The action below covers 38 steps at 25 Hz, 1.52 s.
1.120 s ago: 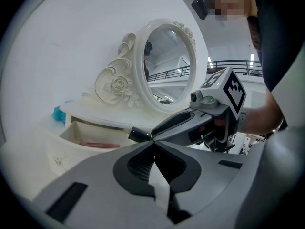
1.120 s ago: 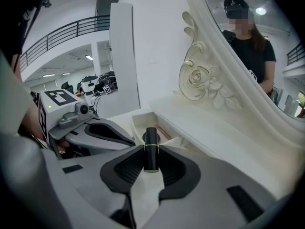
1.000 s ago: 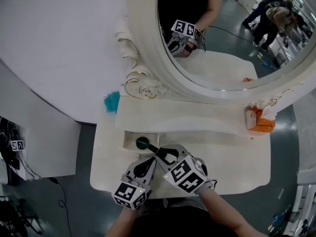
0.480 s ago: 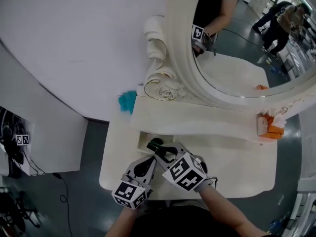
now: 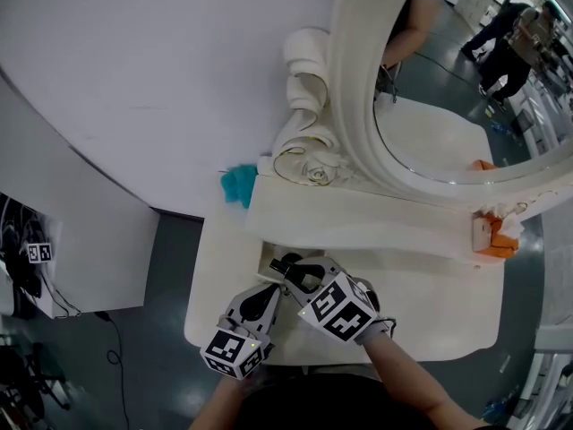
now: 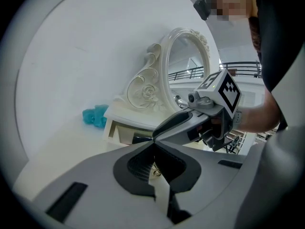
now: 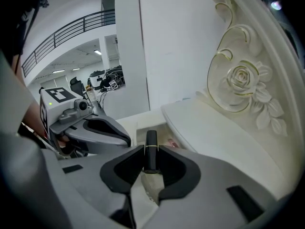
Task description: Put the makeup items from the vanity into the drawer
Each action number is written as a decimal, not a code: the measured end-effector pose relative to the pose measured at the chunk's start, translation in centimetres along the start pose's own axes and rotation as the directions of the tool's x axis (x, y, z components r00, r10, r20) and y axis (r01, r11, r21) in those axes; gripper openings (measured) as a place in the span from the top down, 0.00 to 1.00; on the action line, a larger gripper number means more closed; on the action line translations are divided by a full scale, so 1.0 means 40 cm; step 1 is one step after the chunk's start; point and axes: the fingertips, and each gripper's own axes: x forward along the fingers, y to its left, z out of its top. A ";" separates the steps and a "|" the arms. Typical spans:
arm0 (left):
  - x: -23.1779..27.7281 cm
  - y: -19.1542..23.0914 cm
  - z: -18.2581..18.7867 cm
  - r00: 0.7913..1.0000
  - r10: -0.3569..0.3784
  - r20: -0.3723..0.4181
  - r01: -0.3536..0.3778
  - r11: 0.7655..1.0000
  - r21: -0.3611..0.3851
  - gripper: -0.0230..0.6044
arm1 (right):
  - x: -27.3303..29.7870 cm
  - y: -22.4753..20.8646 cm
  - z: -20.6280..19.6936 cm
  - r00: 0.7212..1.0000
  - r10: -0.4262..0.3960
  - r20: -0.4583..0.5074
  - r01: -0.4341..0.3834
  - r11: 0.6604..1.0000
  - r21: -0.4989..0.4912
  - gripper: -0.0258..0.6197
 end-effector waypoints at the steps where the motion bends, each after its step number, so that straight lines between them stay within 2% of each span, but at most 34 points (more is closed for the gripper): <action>1: 0.000 0.005 0.001 1.000 0.001 0.000 -0.001 1.000 -0.003 0.94 | 0.004 -0.001 -0.002 1.000 0.012 -0.007 -0.012 1.000 0.005 0.80; 7: 0.001 0.030 0.000 1.000 0.009 -0.004 -0.009 1.000 -0.018 0.94 | 0.030 -0.016 0.002 0.995 0.076 -0.067 -0.077 0.997 -0.005 0.80; 13: 0.000 0.032 0.003 1.000 -0.002 -0.004 0.002 1.000 -0.016 0.94 | 0.052 -0.019 0.005 0.989 0.097 -0.114 -0.102 0.994 -0.034 0.80; 33: -0.013 0.049 0.007 1.000 -0.008 0.011 0.008 1.000 -0.028 0.94 | 0.039 -0.022 0.005 0.996 0.018 -0.092 -0.020 1.000 -0.020 0.80; 38: -0.012 0.031 0.000 0.999 -0.042 0.003 0.042 0.999 -0.021 0.94 | 0.016 -0.017 -0.007 0.997 -0.021 -0.071 0.020 1.000 -0.008 0.88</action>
